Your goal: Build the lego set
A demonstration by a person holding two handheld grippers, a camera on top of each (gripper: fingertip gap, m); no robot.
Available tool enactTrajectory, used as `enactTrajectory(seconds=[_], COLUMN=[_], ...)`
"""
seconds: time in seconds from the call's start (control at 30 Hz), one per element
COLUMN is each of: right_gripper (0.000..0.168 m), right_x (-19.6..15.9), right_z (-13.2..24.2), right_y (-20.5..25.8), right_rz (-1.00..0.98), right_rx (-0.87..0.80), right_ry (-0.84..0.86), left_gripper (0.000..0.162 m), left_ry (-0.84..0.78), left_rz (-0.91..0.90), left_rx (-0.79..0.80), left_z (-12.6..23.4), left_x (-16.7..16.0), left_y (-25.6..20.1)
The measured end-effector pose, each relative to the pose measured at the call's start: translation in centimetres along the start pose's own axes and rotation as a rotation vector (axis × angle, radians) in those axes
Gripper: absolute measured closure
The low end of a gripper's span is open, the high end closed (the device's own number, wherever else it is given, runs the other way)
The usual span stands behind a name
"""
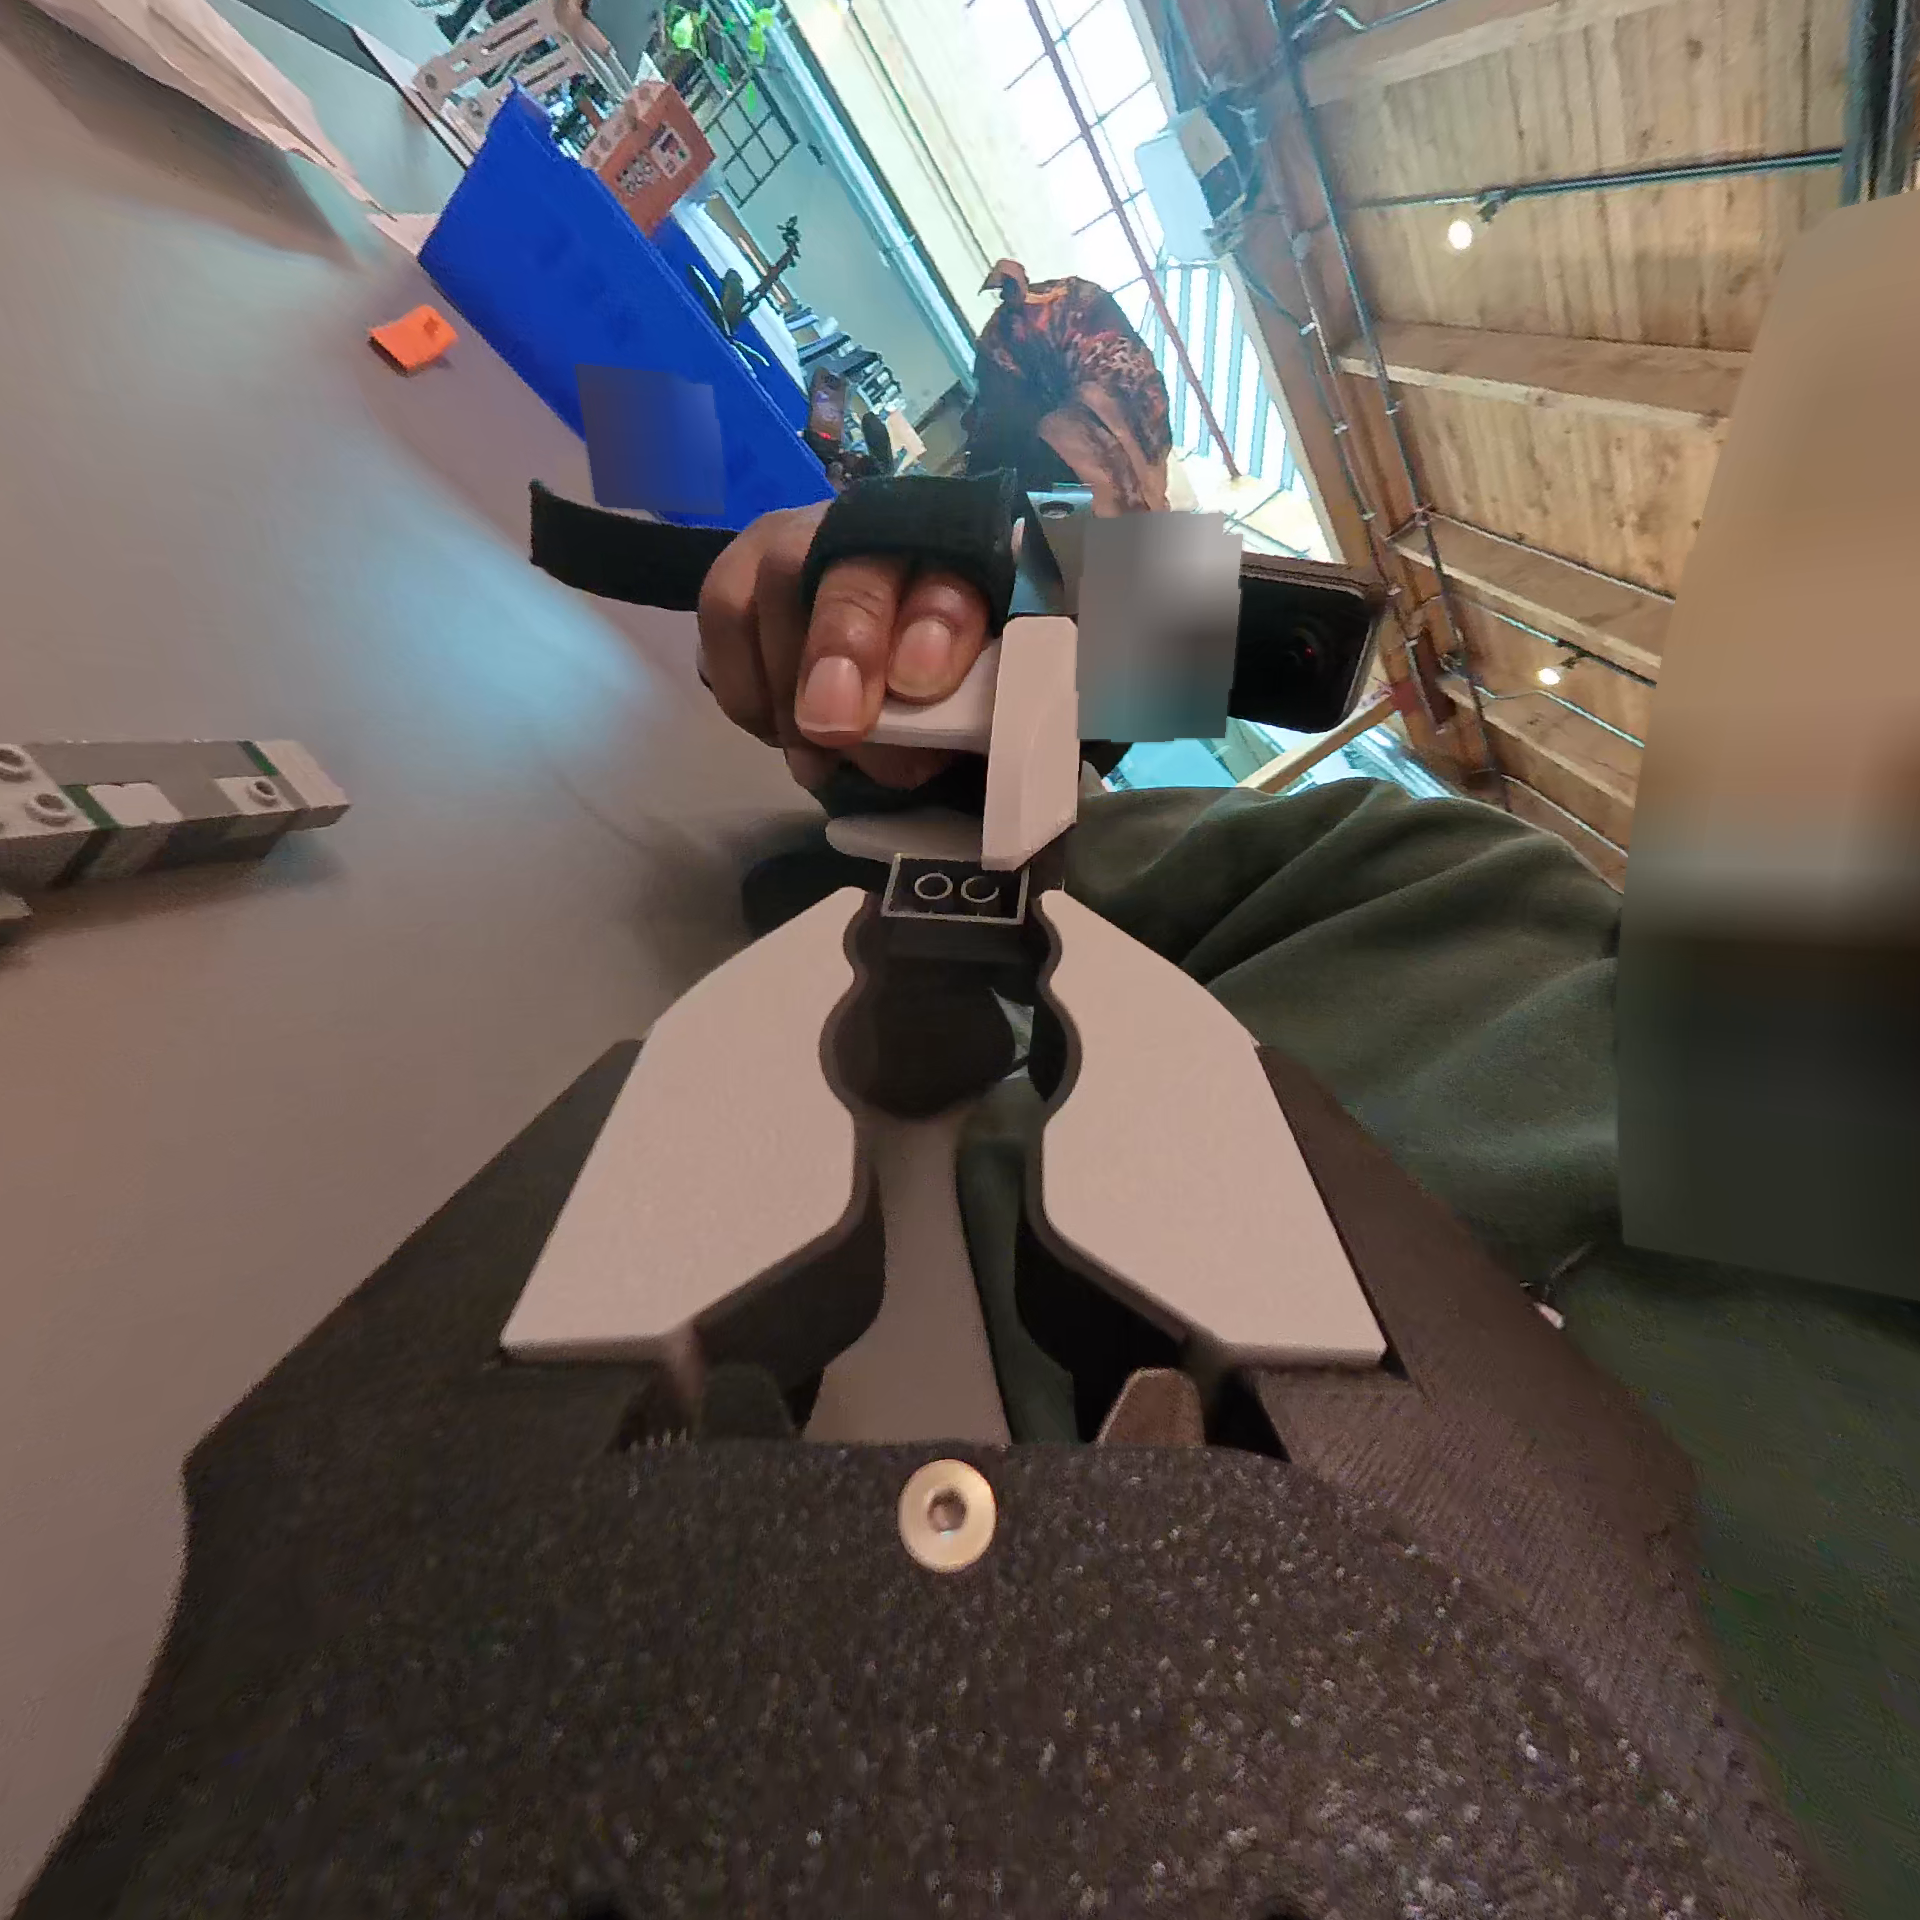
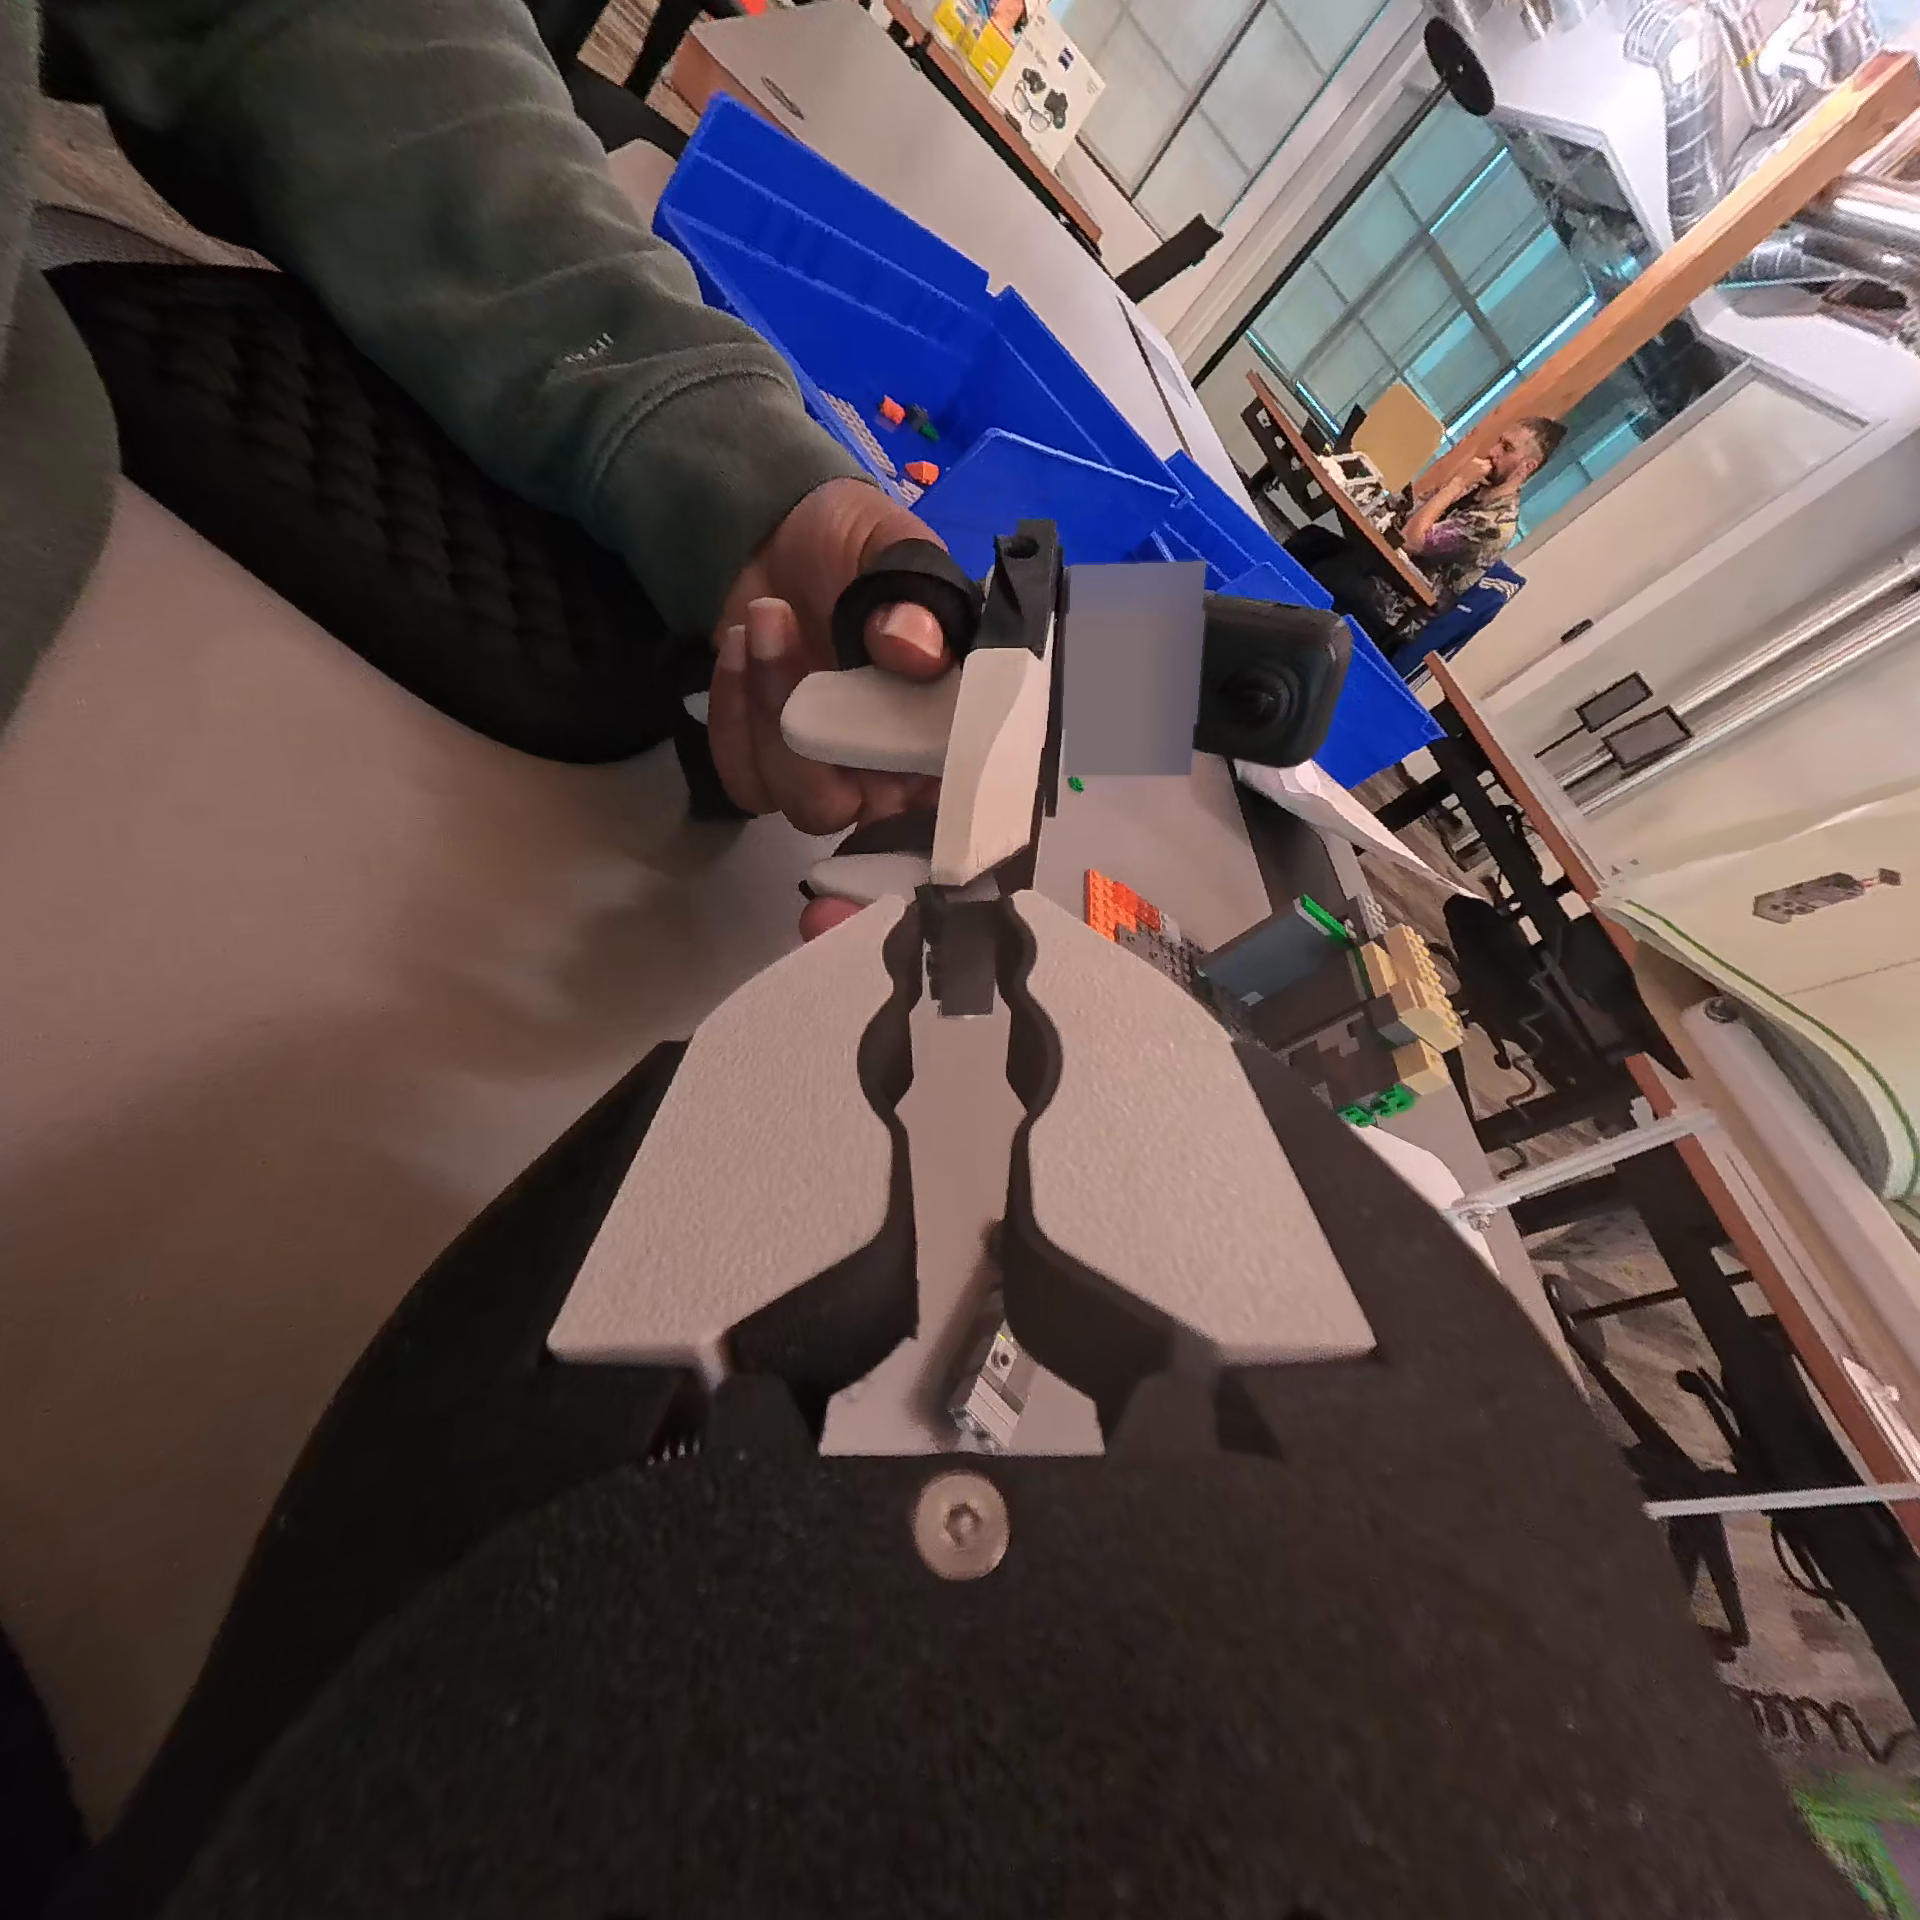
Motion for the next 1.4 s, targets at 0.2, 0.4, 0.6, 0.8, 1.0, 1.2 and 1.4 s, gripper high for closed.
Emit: enactTrajectory(seconds=[0.2,0.4,0.6,0.8,1.0,1.2,1.4], right_gripper=[0.154,0.154,0.156,0.156,0.156,0.156,0.154], right_x=[-0.24,-0.36,-0.34,0.01,0.05,-0.11,-0.08], right_z=[-0.13,-0.29,-0.29,-0.13,-0.09,-0.08,-0.26], right_y=[0.3,0.85,0.78,0.61,0.49,0.1,0.18], right_rz=[0.002,0.029,-0.01,-0.075,-0.078,-0.086,-0.058], right_rx=[-0.005,0.012,0.028,0.038,0.033,-0.007,-0.035], right_ry=[-0.001,-0.004,-0.005,-0.034,-0.035,-0.058,-0.058], left_gripper=[0.137,0.137,0.137,0.135,0.137,0.137,0.137], left_ry=[0.023,0.064,0.068,0.064,0.026,-0.023,-0.023], left_rz=[-0.062,-0.117,-0.172,-0.137,-0.014,0.022,0.013], left_rx=[0.046,0.071,0.064,-0.02,-0.053,-0.042,-0.042], left_z=[0.05,-0.04,0.0,0.14,0.1,0.16,0.07], left_x=[-0.15,-0.44,-0.42,-0.54,-0.4,-0.07,-0.13], left_y=[-0.01,-0.06,-0.16,-0.42,-0.17,-0.06,-0.11])
Point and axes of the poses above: each gripper's, where its closed fingertips meet, z back along the fingers, x out of its top, y = z × x across the jaws, the point moved 6 cm from there along z, back along the fingers, and after that the axes turned 3 degrees about -y, right-handed, at the moved point
